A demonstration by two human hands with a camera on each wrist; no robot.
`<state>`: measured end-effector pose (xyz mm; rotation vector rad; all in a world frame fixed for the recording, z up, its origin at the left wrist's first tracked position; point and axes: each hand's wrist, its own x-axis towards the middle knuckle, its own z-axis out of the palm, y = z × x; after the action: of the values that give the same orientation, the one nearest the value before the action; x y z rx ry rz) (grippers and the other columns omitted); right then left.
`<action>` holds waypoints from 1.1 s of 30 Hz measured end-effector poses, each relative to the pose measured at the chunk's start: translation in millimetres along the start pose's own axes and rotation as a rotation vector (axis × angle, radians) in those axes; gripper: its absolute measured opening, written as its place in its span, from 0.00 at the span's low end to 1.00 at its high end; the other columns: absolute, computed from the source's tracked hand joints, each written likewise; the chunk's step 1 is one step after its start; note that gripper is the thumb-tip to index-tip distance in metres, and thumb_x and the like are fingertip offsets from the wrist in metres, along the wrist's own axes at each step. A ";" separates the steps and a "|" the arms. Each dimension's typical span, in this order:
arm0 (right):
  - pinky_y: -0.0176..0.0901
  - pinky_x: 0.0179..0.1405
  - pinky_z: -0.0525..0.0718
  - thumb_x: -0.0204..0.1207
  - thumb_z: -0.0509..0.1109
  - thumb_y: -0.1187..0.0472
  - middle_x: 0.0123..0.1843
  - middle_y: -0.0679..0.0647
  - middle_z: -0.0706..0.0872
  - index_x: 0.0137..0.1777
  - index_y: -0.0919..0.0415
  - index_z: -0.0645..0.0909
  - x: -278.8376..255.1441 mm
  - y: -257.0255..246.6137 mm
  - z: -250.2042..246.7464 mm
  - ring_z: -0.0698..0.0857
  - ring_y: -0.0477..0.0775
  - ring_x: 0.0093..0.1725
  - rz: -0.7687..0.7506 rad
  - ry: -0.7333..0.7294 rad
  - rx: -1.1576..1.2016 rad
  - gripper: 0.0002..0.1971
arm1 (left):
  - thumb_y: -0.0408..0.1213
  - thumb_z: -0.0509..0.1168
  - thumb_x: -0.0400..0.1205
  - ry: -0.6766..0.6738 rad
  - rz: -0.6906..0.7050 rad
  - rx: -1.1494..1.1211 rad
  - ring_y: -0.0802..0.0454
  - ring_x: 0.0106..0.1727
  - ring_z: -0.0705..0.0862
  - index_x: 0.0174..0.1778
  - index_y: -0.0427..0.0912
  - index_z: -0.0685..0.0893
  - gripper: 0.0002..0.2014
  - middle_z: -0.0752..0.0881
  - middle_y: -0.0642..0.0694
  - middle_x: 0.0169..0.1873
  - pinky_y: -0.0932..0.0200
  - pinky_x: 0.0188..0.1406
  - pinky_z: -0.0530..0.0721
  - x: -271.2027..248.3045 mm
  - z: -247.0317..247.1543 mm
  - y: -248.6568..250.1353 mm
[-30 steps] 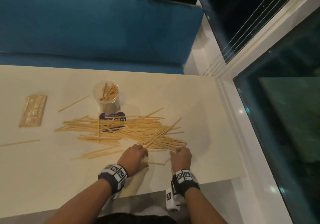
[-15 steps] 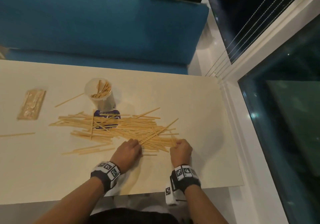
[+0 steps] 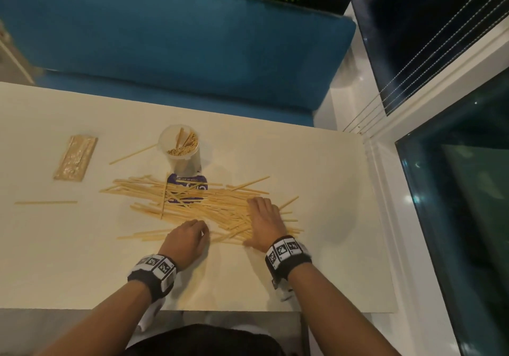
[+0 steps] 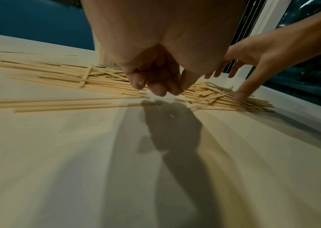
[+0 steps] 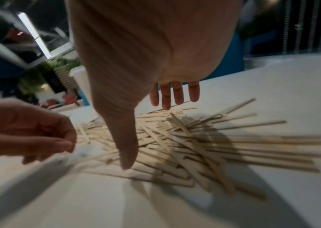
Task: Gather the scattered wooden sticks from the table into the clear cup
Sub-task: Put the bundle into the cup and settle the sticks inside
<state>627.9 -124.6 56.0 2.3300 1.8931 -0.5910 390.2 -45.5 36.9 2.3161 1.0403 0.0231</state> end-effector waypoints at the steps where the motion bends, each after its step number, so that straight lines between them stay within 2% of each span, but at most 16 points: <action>1: 0.59 0.78 0.71 0.58 0.88 0.41 0.78 0.57 0.69 0.82 0.60 0.65 2.8 0.7 1.5 0.69 0.62 0.76 -0.017 -0.034 -0.053 0.56 | 0.45 0.62 0.85 -0.039 -0.003 -0.006 0.51 0.39 0.80 0.46 0.49 0.81 0.06 0.83 0.53 0.39 0.55 0.38 0.80 -5.0 -1.2 -3.7; 4: 0.59 0.80 0.70 0.62 0.87 0.42 0.80 0.58 0.68 0.80 0.61 0.67 8.0 -0.5 5.8 0.67 0.62 0.79 -0.050 -0.075 -0.124 0.51 | 0.49 0.59 0.85 -0.139 -0.002 0.024 0.53 0.36 0.79 0.42 0.53 0.77 0.09 0.82 0.55 0.36 0.56 0.35 0.77 -16.2 -4.3 -16.2; 8: 0.56 0.75 0.75 0.75 0.81 0.55 0.75 0.60 0.72 0.76 0.64 0.71 8.2 -8.2 7.5 0.71 0.62 0.76 -0.125 -0.085 -0.140 0.33 | 0.53 0.58 0.83 -0.185 -0.032 0.017 0.50 0.37 0.83 0.42 0.52 0.80 0.11 0.86 0.53 0.37 0.52 0.38 0.83 -24.1 -8.7 -37.0; 11: 0.56 0.73 0.77 0.75 0.74 0.72 0.74 0.64 0.73 0.74 0.69 0.73 5.9 -18.3 5.0 0.72 0.65 0.75 -0.153 -0.110 -0.148 0.27 | 0.53 0.59 0.83 -0.191 -0.066 -0.005 0.50 0.37 0.84 0.42 0.50 0.83 0.13 0.87 0.53 0.36 0.51 0.40 0.85 -26.0 -15.8 -47.3; 14: 0.56 0.74 0.76 0.73 0.68 0.79 0.73 0.67 0.73 0.74 0.71 0.71 5.2 -28.5 1.2 0.71 0.66 0.74 -0.143 -0.145 -0.147 0.27 | 0.52 0.60 0.83 -0.196 -0.095 -0.030 0.51 0.37 0.85 0.42 0.49 0.84 0.13 0.87 0.53 0.35 0.50 0.41 0.86 -25.7 -23.1 -54.2; 19: 0.57 0.71 0.78 0.72 0.69 0.80 0.74 0.69 0.71 0.77 0.73 0.67 5.2 -37.9 -1.8 0.71 0.68 0.73 -0.097 -0.198 -0.135 0.32 | 0.49 0.62 0.84 -0.205 -0.100 -0.034 0.52 0.36 0.84 0.41 0.50 0.83 0.10 0.87 0.53 0.34 0.53 0.39 0.84 -21.7 -33.1 -59.0; 24: 0.60 0.73 0.77 0.78 0.64 0.80 0.79 0.69 0.67 0.78 0.72 0.66 8.0 -37.2 -13.5 0.74 0.69 0.72 0.029 -0.227 -0.113 0.28 | 0.47 0.63 0.84 -0.142 -0.084 -0.082 0.53 0.36 0.85 0.43 0.50 0.85 0.09 0.88 0.53 0.35 0.52 0.40 0.85 -12.9 -43.6 -60.9; 27: 0.59 0.71 0.75 0.79 0.61 0.79 0.77 0.67 0.71 0.79 0.70 0.65 10.9 -31.0 -29.9 0.76 0.68 0.70 0.097 -0.208 -0.060 0.28 | 0.47 0.64 0.85 -0.040 -0.070 -0.128 0.55 0.35 0.85 0.43 0.52 0.85 0.08 0.87 0.56 0.34 0.52 0.40 0.86 -2.4 -50.5 -61.9; 30: 0.58 0.65 0.75 0.78 0.57 0.79 0.68 0.64 0.78 0.77 0.64 0.67 15.8 -21.8 -43.7 0.76 0.68 0.68 0.129 -0.210 -0.002 0.27 | 0.46 0.65 0.86 0.082 -0.115 -0.232 0.56 0.35 0.85 0.44 0.52 0.85 0.07 0.87 0.55 0.32 0.54 0.38 0.84 9.9 -61.5 -54.4; 33: 0.61 0.65 0.77 0.77 0.56 0.76 0.66 0.63 0.80 0.73 0.59 0.69 22.0 -16.5 -53.4 0.77 0.69 0.66 0.089 -0.230 0.084 0.25 | 0.42 0.64 0.88 0.227 -0.236 -0.390 0.49 0.42 0.87 0.51 0.47 0.84 0.06 0.89 0.49 0.41 0.55 0.42 0.80 24.3 -74.0 -36.0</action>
<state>628.7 -84.3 100.6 2.2658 1.6865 -0.9012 364.4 27.6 73.7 1.8591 1.2876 0.3702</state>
